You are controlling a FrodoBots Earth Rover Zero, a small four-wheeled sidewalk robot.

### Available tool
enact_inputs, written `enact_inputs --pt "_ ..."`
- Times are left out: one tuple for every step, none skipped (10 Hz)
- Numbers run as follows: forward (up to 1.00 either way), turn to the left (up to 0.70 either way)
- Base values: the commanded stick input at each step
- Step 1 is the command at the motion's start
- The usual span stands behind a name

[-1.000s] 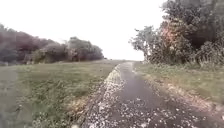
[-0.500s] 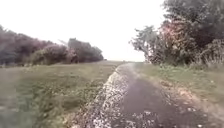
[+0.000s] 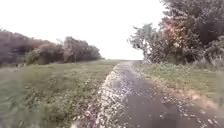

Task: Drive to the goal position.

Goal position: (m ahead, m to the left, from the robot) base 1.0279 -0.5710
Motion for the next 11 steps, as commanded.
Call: enact_inputs --pt "0.85 -0.31" --pt "0.85 -0.34" --pt "0.85 -0.34" --pt "0.85 -0.34" --pt "0.85 -0.34" --pt "0.85 -0.34" --pt "0.85 -0.32" --pt "0.85 -0.27" --pt "0.85 -0.22" --pt "0.85 -0.17" --pt "0.85 -0.12"
